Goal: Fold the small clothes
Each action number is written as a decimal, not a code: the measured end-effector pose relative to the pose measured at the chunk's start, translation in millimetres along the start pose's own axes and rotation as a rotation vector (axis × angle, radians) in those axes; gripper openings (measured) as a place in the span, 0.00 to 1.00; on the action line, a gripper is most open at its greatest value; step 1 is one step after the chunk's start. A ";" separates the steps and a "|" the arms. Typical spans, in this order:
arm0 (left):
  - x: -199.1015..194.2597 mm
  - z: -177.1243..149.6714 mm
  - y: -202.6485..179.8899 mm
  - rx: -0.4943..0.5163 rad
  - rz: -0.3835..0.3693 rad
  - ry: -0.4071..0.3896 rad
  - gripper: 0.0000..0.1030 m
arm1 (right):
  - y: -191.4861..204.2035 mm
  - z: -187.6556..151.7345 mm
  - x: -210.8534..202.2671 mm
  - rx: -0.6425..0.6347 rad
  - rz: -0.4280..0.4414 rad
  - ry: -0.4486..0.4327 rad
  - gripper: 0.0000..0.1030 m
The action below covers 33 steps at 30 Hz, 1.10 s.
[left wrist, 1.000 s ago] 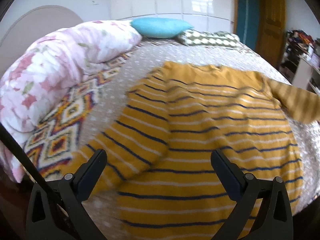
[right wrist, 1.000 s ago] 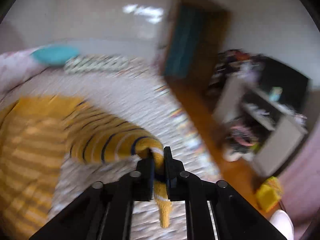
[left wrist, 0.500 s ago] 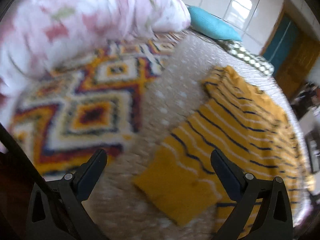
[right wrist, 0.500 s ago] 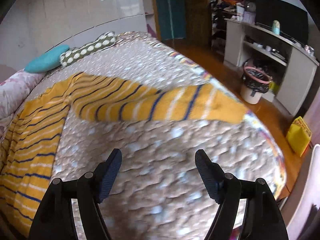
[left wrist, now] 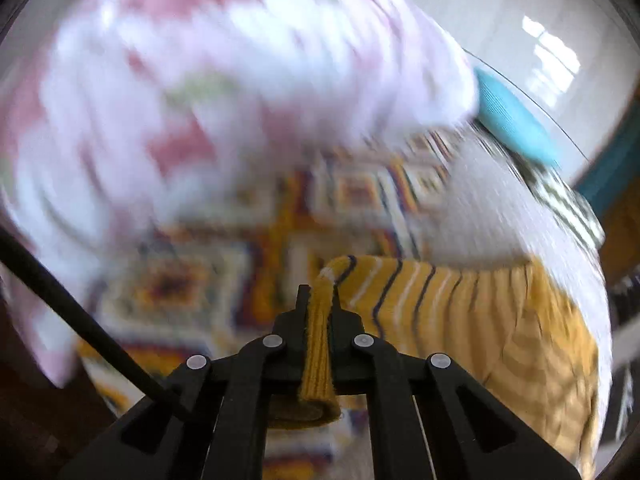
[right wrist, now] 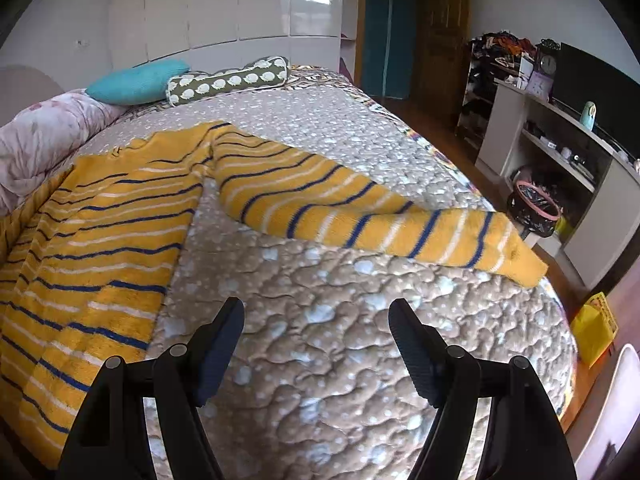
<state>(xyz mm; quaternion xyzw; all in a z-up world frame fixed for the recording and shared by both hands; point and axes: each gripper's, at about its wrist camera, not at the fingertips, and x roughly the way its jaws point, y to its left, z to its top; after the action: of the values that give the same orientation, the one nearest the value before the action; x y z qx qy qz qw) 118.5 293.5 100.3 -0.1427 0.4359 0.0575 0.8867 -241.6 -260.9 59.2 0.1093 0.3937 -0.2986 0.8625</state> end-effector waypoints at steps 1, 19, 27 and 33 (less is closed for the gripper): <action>-2.5 11.4 -0.4 -0.004 0.026 -0.020 0.05 | 1.1 -0.8 2.5 0.008 0.011 0.003 0.77; -62.7 -112.5 -389.2 0.469 -0.630 0.188 0.06 | 3.0 -25.6 15.7 0.031 0.112 -0.023 0.77; -65.5 -179.4 -433.1 0.510 -0.771 0.325 0.53 | -12.8 -29.5 5.1 0.052 0.183 -0.031 0.77; -82.9 -168.9 -319.4 0.579 -0.508 0.130 0.74 | -2.7 -10.2 4.1 0.062 0.231 -0.043 0.77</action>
<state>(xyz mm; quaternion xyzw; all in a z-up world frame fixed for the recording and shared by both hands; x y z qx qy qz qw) 12.1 -60.1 132.6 0.0068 0.4402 -0.2988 0.8467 -247.3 -260.5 49.5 0.1741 0.3504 -0.2116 0.8956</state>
